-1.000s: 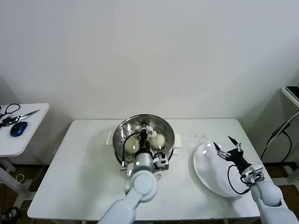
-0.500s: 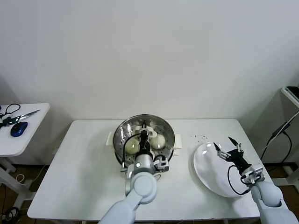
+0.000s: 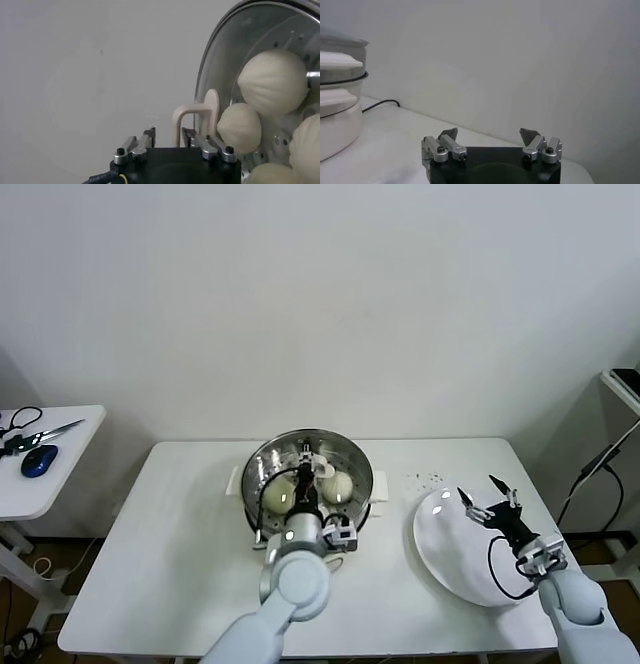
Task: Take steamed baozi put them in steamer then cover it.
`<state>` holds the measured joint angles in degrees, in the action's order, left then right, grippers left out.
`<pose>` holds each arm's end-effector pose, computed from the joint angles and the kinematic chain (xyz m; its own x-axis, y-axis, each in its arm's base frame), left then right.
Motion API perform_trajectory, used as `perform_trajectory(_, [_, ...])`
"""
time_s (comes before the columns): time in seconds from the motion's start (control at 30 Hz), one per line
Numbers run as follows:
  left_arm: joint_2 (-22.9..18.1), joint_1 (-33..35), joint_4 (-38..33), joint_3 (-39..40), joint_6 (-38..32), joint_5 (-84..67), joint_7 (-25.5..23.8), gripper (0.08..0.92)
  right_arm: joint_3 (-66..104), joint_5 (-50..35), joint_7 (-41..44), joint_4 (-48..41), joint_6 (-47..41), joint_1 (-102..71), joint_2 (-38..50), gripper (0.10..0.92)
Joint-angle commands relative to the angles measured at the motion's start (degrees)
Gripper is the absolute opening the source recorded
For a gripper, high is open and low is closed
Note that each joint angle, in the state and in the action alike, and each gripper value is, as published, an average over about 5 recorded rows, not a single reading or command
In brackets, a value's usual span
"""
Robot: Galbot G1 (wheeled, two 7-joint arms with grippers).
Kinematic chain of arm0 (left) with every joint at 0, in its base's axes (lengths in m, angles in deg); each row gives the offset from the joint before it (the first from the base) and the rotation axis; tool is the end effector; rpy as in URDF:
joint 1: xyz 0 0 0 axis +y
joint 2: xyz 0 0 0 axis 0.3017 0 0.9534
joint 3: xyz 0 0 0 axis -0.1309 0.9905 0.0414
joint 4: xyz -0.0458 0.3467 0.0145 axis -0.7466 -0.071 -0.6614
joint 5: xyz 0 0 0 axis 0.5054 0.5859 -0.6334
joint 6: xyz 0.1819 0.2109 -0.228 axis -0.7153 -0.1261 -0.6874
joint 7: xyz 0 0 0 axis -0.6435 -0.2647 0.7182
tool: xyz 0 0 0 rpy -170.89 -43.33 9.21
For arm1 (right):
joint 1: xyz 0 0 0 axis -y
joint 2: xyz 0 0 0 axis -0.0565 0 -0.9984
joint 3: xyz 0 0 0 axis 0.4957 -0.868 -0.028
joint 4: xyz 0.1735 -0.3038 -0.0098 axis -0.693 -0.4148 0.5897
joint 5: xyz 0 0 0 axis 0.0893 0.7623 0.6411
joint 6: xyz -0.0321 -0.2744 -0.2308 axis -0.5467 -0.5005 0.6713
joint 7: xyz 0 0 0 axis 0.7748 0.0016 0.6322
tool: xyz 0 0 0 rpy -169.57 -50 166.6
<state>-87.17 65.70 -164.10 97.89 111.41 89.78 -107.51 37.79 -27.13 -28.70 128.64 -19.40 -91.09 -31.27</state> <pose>0.3058 -0.1671 -0.2695 -0.9975 -0.0274 0.0655 0.0648 0.0265 0.9975 0.3232 -0.2293 -0.3835 -0.9568 -0.2496 0.1494 -0.2751 0.9432 -0.1864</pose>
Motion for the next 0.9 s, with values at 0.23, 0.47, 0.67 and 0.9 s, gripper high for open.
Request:
perform_trajectory(0.23, [8.14,5.76,-13.65,-0.09,2.87,-5.99,-2.18,0.615,-0.02,1.17,-0.51,1.1,-2.33,0.21,0.21,0.823])
perform_trajectory(0.47, [11.05,10.92,-19.17,-3.02,0.66,-10.01,0.74,0.795,0.17,1.74,-1.5,2.07,-4.4,0.14,0.43,0.823])
perform_trajectory(0.67, [13.62,16.13,-23.53,-8.95,-4.16,-19.81,10.56,0.822,0.86,0.71,-1.57,3.4,-5.02,-0.72,0.5,0.823])
perform_trajectory(0.9, [11.0,23.73,-24.15,-23.64,-22.06,-42.4,23.65,0.823,2.48,-1.9,-2.24,7.0,-5.75,-3.85,-0.19,0.823])
